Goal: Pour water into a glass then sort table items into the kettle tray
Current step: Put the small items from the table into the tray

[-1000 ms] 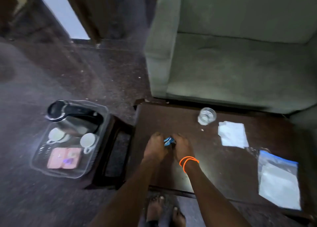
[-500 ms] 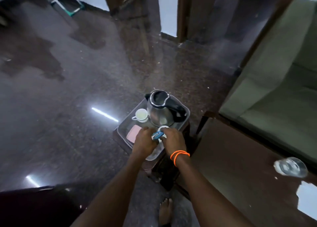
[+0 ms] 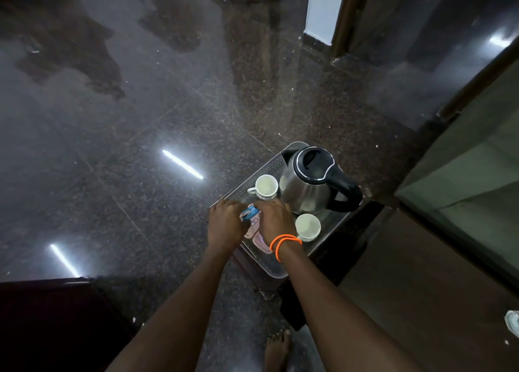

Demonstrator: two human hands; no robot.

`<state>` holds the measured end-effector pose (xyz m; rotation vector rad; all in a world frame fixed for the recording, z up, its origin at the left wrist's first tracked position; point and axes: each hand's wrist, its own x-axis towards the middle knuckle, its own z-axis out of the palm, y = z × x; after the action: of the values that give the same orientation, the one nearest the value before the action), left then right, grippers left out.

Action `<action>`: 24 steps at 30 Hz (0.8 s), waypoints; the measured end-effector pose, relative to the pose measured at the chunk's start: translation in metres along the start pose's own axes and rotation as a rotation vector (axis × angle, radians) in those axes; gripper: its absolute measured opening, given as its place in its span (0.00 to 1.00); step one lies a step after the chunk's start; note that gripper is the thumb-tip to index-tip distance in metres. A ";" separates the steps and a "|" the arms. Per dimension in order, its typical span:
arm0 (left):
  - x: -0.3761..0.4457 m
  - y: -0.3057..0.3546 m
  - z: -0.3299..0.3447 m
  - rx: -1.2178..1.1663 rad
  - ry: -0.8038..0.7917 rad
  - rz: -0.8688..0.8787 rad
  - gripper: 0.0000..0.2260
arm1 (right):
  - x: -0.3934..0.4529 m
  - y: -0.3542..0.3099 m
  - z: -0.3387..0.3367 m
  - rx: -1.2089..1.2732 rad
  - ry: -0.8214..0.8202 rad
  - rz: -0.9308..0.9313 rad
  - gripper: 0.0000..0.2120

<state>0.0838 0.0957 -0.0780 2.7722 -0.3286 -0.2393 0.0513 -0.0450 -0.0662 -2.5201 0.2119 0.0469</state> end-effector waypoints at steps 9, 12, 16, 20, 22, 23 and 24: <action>0.001 -0.005 0.022 0.070 0.012 -0.007 0.11 | 0.004 0.015 0.021 -0.090 -0.042 -0.040 0.15; -0.003 0.004 0.014 0.023 0.008 -0.010 0.19 | -0.003 0.017 0.008 -0.041 -0.008 -0.042 0.19; -0.008 0.036 -0.003 -0.005 -0.002 -0.035 0.19 | -0.021 0.029 -0.022 -0.044 0.070 0.009 0.19; -0.015 0.084 -0.010 -0.035 -0.001 0.034 0.17 | -0.053 0.054 -0.062 -0.033 0.115 0.093 0.21; -0.023 0.113 -0.006 -0.088 0.036 0.127 0.13 | -0.075 0.071 -0.082 -0.048 0.142 0.131 0.21; -0.028 0.130 -0.003 -0.120 0.053 0.166 0.11 | -0.087 0.082 -0.092 -0.052 0.169 0.156 0.21; -0.034 0.149 0.001 -0.140 0.059 0.200 0.08 | -0.100 0.094 -0.102 -0.041 0.200 0.190 0.20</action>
<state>0.0216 -0.0322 -0.0231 2.5807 -0.5484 -0.1252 -0.0646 -0.1653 -0.0284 -2.5373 0.5363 -0.1268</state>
